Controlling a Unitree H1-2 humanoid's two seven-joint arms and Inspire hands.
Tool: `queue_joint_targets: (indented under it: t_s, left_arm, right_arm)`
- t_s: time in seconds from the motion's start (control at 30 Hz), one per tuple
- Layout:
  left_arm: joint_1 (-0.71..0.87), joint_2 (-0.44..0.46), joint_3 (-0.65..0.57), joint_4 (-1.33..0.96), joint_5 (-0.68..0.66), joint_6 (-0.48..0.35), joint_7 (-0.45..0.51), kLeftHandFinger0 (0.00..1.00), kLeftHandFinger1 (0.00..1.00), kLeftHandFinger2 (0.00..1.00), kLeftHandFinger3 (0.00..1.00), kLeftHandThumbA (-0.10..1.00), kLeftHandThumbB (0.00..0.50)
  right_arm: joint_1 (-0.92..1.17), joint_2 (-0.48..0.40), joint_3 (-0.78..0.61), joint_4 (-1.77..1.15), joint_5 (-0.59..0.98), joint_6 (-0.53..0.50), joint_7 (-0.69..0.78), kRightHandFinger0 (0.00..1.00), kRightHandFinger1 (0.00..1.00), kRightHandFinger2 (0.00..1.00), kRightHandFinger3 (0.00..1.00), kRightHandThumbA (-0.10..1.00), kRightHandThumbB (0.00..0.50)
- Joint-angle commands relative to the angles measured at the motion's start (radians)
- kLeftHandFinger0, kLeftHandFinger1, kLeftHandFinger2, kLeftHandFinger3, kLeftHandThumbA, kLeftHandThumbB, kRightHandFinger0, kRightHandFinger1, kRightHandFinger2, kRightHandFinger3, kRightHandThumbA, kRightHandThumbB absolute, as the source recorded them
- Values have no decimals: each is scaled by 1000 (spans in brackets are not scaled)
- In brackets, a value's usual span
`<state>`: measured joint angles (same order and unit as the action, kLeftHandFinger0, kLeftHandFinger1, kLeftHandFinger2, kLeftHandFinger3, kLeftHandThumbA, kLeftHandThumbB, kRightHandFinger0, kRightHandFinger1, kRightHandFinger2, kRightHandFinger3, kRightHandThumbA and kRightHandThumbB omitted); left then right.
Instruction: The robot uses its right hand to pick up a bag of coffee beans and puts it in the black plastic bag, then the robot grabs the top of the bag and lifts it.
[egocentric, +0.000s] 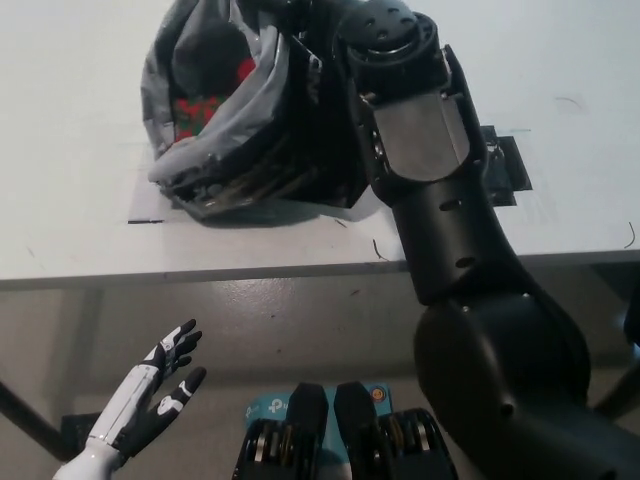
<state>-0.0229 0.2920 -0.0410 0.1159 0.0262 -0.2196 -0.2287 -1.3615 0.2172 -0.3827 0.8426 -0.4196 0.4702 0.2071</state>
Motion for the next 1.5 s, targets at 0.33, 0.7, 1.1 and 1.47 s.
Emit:
queue_joint_targets:
  t_s: [0.33, 0.7, 1.1, 1.47]
  left_arm:
    - [-23, 24, -7, -23, 0, -24, -20, 1000, 1000, 1000, 1000, 788, 324]
    - [-16, 19, -16, -32, 1, -7, -24, 1000, 1000, 1000, 1000, 767, 309]
    - [-2, 19, -29, -43, 8, -6, -25, 1000, 1000, 1000, 1000, 752, 302]
    - [0, 19, -41, -45, 10, 2, -28, 1000, 1000, 1000, 1000, 721, 294]
  right_arm:
    - [-249, -8, -167, 160, 364, -51, -178, 0, 111, 647, 527, 172, 0]
    - [-406, -37, -248, 190, 522, -23, -201, 0, 179, 668, 927, 197, 0]
    - [-571, -71, -194, 216, 534, 0, -221, 0, 146, 672, 1000, 123, 0]
    - [-726, -138, -227, 239, 595, 0, -220, 0, 51, 510, 864, 83, 0]
